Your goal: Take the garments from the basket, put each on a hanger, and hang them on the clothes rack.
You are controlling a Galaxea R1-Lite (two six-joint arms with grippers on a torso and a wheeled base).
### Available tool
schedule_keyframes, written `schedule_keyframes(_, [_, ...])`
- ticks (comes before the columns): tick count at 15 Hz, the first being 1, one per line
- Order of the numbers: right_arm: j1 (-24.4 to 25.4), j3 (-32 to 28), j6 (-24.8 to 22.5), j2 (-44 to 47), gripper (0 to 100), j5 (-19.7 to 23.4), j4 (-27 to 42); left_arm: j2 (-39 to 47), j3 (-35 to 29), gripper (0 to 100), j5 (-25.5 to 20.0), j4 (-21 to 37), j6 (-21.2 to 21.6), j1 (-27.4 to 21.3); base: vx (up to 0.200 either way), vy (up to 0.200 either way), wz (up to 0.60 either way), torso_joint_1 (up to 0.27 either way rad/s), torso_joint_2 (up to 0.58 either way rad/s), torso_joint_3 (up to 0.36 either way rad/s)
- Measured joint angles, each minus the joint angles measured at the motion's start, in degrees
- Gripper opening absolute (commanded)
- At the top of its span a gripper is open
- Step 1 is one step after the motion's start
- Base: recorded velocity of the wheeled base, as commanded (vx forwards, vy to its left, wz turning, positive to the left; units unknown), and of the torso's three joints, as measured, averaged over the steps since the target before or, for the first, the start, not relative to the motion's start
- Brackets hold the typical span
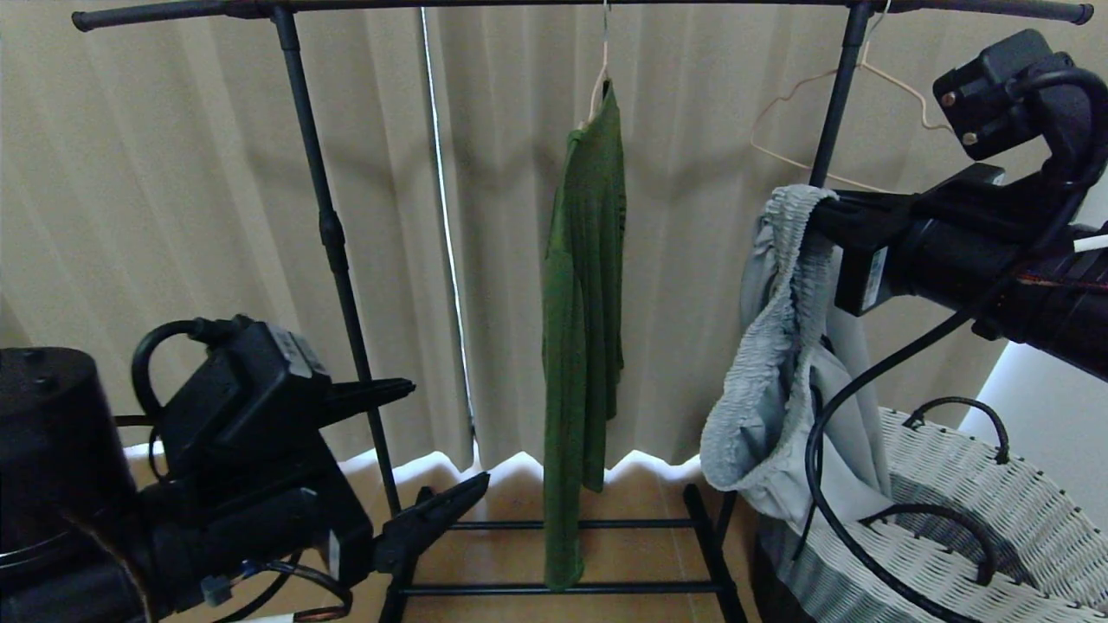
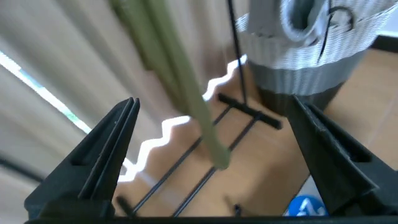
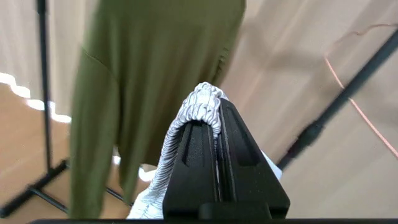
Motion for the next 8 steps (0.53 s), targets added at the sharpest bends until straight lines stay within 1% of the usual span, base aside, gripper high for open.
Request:
schedule_keyframes(1, [0.4, -0.2, 0.3, 0.0, 0, 0.5, -0.1, 1.7, -1.2, 100, 1.3, -0.2, -2.2, -2.4, 0.000, 0.000, 0.00, 0.000, 0.00, 0.000])
schedule_keyframes(3, [0.9, -0.6, 0.7, -0.1, 0, 2.2, -0.2, 5.2, -3.8, 100, 4.5, -0.3, -8.2, -8.4, 0.000, 0.000, 0.00, 0.000, 0.00, 0.000])
schedule_keyframes(5, [1.2, -0.5, 1.0, -0.5, 0, 3.0, -0.6, 9.9, -7.2, 100, 8.1, -0.4, -13.9, -13.9, 0.000, 0.000, 0.00, 0.000, 0.00, 0.000])
schedule_keyframes(6, [1.6, -0.4, 1.4, -0.7, 0, 3.0, -0.6, 12.7, -9.2, 100, 9.5, -0.5, -16.3, -15.6, 0.000, 0.000, 0.00, 0.000, 0.00, 0.000])
schedule_keyframes(8, [2.6, -0.3, 2.0, -1.5, 0, 3.1, -0.6, 18.9, -14.4, 100, 12.5, -0.7, -22.1, -17.4, 0.000, 0.000, 0.00, 0.000, 0.00, 0.000])
